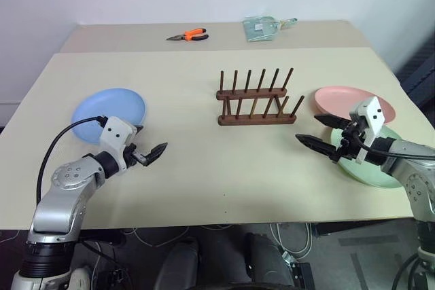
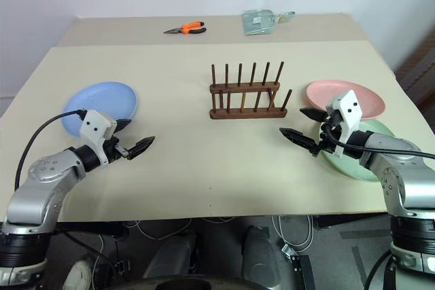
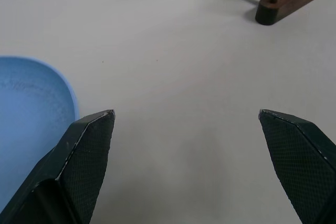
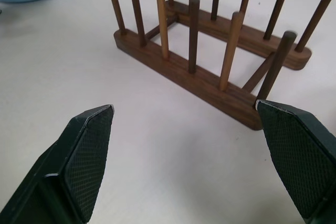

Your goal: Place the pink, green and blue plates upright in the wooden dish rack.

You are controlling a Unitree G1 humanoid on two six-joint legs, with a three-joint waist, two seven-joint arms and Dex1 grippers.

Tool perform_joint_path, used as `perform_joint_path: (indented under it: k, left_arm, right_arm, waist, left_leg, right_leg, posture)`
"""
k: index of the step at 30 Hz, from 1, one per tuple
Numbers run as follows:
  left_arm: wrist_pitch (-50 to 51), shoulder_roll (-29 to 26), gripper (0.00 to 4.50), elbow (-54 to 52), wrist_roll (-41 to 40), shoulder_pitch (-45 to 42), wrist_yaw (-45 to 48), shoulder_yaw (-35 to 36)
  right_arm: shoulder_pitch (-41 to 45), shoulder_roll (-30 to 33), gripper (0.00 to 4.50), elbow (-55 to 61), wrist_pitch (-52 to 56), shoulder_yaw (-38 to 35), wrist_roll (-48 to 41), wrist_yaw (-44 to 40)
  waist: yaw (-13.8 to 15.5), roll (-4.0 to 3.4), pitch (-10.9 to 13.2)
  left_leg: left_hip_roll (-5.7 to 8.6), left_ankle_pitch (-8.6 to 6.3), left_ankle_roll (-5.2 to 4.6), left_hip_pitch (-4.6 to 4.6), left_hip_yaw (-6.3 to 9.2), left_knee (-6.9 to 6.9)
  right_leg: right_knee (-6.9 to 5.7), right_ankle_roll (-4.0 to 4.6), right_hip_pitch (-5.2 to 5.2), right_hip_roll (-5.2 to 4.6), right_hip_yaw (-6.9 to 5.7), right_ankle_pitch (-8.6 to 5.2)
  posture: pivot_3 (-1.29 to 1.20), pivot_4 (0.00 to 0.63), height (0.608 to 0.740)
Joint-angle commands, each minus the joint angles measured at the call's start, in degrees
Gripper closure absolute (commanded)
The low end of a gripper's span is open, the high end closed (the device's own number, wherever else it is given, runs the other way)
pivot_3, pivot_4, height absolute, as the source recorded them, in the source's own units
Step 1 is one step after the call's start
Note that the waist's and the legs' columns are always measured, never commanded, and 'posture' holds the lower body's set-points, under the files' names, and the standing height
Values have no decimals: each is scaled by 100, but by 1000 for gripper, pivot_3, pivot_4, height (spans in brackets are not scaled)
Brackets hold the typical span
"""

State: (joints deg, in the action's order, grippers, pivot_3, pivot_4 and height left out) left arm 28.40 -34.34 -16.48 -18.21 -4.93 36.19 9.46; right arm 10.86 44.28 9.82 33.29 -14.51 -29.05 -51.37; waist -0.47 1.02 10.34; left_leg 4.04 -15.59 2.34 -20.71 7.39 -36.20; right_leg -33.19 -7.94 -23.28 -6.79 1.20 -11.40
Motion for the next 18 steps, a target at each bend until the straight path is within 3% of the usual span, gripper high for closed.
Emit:
perform_joint_path:
  k: [1, 9, 13, 18]
  left_arm:
    - [-14, -18, 0, -200, -102, -30, 24, 47]
    - [-288, 345, 0, 520, 67, -669, 429, -871]
    - [-886, 726, 0, 2032, 558, -1761, 741, -1588]
    - [-2095, 1451, 0, 4687, 1168, -3294, 1136, -2154]
  right_arm:
    - [39, 46, 66, 31, -252, 64, 209, 89]
    - [-220, 97, 66, 304, -187, 357, 351, 68]
    - [-521, -248, 66, 955, -142, 596, 363, 429]
    - [-938, -793, 66, 1684, -16, 932, 423, 1024]
  waist:
    - [-2, 0, 0]
    - [74, 2, 0]
    - [140, 2, 0]
    - [130, 5, -3]
  left_leg:
    - [0, 0, 0, 0, 0, 0]
    - [3, 0, 0, -4, -1, -4]
    - [4, 0, 0, -4, -1, -5]
    - [7, 1, 0, -28, 9, -23]
  right_leg:
    - [0, 0, 0, 0, 0, 0]
    - [1, 0, 0, 0, 0, 1]
    - [0, 14, -1, 1, -3, 10]
    - [3, -13, -8, 2, -14, 16]
  posture:
    - [0, 150, 740]
    - [0, 150, 740]
    - [0, 150, 740]
    - [0, 150, 740]
